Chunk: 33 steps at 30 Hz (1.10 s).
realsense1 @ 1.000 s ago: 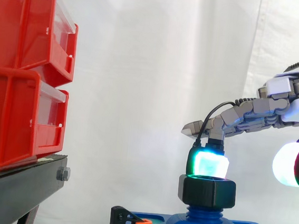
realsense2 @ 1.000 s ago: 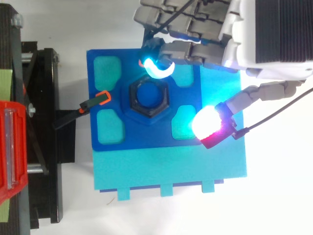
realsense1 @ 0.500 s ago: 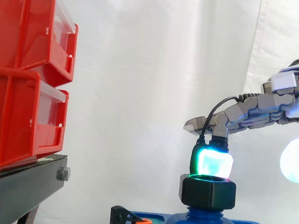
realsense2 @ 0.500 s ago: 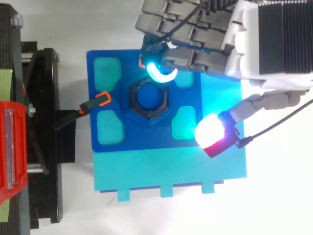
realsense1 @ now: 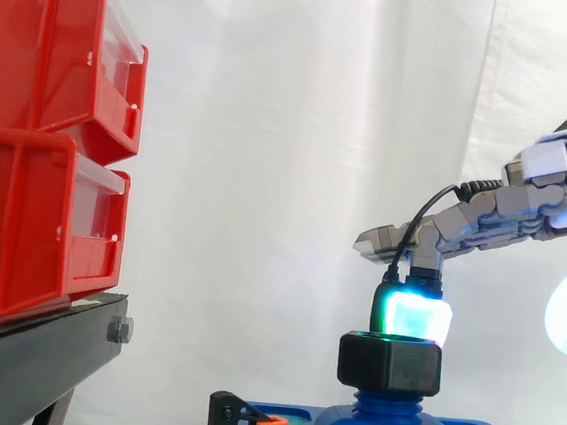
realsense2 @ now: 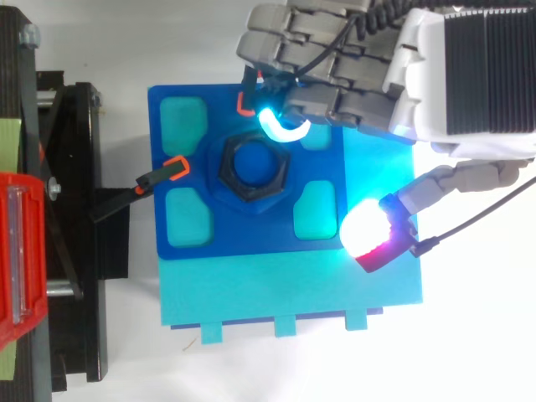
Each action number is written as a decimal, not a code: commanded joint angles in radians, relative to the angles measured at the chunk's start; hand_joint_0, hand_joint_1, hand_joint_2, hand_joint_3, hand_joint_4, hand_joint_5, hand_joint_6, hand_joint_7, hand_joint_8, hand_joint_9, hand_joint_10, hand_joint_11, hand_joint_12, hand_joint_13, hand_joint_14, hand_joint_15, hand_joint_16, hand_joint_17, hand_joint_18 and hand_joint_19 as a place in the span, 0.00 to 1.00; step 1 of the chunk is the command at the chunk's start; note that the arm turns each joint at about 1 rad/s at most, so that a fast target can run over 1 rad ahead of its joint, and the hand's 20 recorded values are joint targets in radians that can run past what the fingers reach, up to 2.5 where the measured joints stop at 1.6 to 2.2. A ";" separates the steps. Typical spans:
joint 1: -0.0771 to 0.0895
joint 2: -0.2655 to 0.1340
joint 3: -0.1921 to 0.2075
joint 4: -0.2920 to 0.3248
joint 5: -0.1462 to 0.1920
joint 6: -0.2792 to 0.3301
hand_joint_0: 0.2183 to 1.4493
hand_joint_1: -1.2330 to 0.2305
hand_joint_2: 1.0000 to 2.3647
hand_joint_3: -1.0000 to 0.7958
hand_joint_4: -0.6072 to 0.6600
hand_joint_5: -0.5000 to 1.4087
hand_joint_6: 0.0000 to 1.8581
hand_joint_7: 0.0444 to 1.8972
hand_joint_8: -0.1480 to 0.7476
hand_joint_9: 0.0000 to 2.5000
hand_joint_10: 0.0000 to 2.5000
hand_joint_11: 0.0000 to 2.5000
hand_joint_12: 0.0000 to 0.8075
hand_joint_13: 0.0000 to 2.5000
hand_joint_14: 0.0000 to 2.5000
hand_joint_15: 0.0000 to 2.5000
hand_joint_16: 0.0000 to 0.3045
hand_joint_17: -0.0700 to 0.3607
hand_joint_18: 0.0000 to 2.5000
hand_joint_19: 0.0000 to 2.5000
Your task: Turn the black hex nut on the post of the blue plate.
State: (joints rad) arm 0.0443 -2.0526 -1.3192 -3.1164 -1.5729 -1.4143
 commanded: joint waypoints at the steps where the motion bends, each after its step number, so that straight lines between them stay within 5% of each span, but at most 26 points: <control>1: 0.000 0.009 0.000 -0.013 -0.001 0.000 0.18 0.52 0.00 0.28 0.69 0.15 0.27 0.49 0.39 0.00 0.00 0.00 0.42 0.04 0.00 0.01 0.15 0.41 0.00 0.04; 33: 0.009 0.039 -0.002 -0.065 0.004 0.002 0.18 0.50 0.00 0.28 0.70 0.15 0.27 0.47 0.40 0.01 0.00 0.00 0.42 0.07 0.00 0.01 0.15 0.41 0.04 0.03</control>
State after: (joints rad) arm 0.0534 -2.0194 -1.3201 -3.1707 -1.5701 -1.4128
